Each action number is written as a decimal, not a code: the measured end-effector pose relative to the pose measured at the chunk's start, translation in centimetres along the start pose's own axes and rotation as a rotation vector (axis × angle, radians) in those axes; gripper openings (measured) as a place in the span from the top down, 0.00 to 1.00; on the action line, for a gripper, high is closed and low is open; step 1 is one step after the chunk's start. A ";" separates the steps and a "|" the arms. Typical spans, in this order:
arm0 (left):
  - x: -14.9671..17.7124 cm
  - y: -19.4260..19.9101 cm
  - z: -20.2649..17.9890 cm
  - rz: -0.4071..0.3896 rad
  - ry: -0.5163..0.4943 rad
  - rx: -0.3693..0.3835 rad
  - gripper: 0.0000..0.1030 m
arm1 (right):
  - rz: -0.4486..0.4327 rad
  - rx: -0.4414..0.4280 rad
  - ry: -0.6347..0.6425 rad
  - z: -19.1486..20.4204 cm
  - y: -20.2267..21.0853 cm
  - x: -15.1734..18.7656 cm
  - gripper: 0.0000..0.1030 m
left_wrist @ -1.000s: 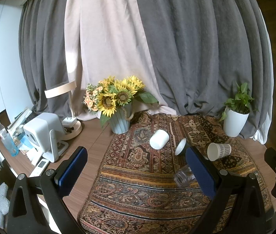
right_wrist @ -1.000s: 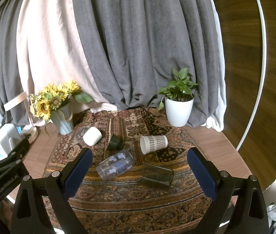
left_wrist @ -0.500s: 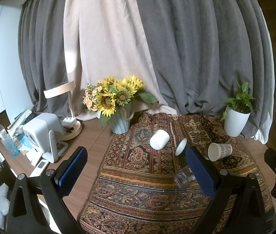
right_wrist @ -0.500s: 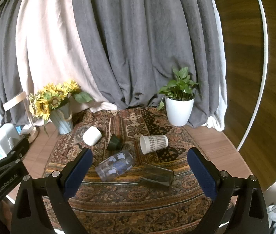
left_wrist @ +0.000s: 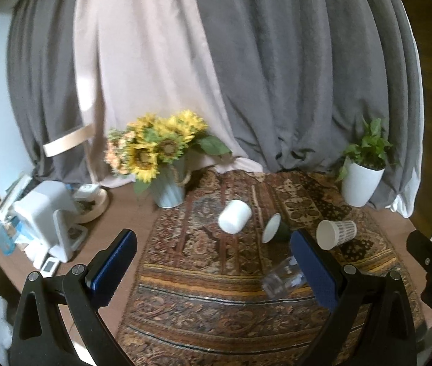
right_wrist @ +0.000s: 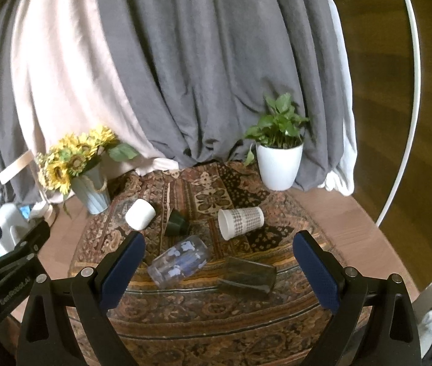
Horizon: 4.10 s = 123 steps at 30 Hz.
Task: Flip cup upside down
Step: 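Move the right gripper to the houndstooth paper cup lying on its side, then close the right gripper around the houndstooth cup's body and lift it, then rotate the held cup with the right gripper so its rim faces down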
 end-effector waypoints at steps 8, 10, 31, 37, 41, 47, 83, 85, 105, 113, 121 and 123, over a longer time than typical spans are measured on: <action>-0.6 -5.0 -3.5 0.049 -0.066 0.127 0.00 | 0.047 0.054 -0.077 -0.6 -4.5 0.0 0.05; -0.7 -6.3 -4.3 0.067 -0.074 0.156 0.00 | 0.053 0.065 -0.084 -0.6 -5.4 -0.1 0.05; -2.2 -19.4 -8.1 0.147 -0.213 0.318 0.00 | 0.225 0.193 -0.249 -0.6 -16.5 0.9 0.05; -1.6 -23.3 -10.3 0.178 -0.277 0.386 0.00 | 0.288 0.235 -0.316 -1.0 -19.7 2.2 0.05; -0.9 -26.1 -11.8 0.203 -0.327 0.417 0.00 | 0.353 0.272 -0.385 -2.2 -22.2 3.6 0.06; 0.6 -29.5 -14.0 0.255 -0.386 0.456 0.00 | 0.468 0.307 -0.518 -3.9 -25.3 6.3 0.10; 5.4 -34.2 -15.4 0.372 -0.458 0.376 0.00 | 0.658 0.411 -0.593 -6.0 -30.4 12.8 0.35; 5.2 -33.6 -15.0 0.374 -0.443 0.370 0.00 | 0.640 0.403 -0.578 -5.8 -30.0 12.1 0.35; 4.8 -22.1 2.8 0.412 -0.145 0.056 0.00 | 0.621 0.092 -0.310 8.2 -22.5 8.0 0.34; 8.2 -16.6 11.1 0.473 -0.049 -0.093 0.00 | 0.713 -0.061 -0.179 17.5 -20.2 10.9 0.34; 12.8 -14.0 15.0 0.567 -0.022 -0.167 0.00 | 0.828 -0.128 -0.066 23.1 -19.4 16.0 0.34; 13.8 -13.8 15.4 0.590 -0.019 -0.177 0.00 | 0.852 -0.135 -0.043 23.9 -19.4 17.0 0.34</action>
Point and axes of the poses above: each gripper's, at about its wrist camera, not at the fingertips, and y roughly against the way its jaws point, z to its left, x to its underside, the point moved 9 cm from there along -y, roughly the way its jaws point, and after that the axes turned 15 degrees about -z, right-handed, at the moved point
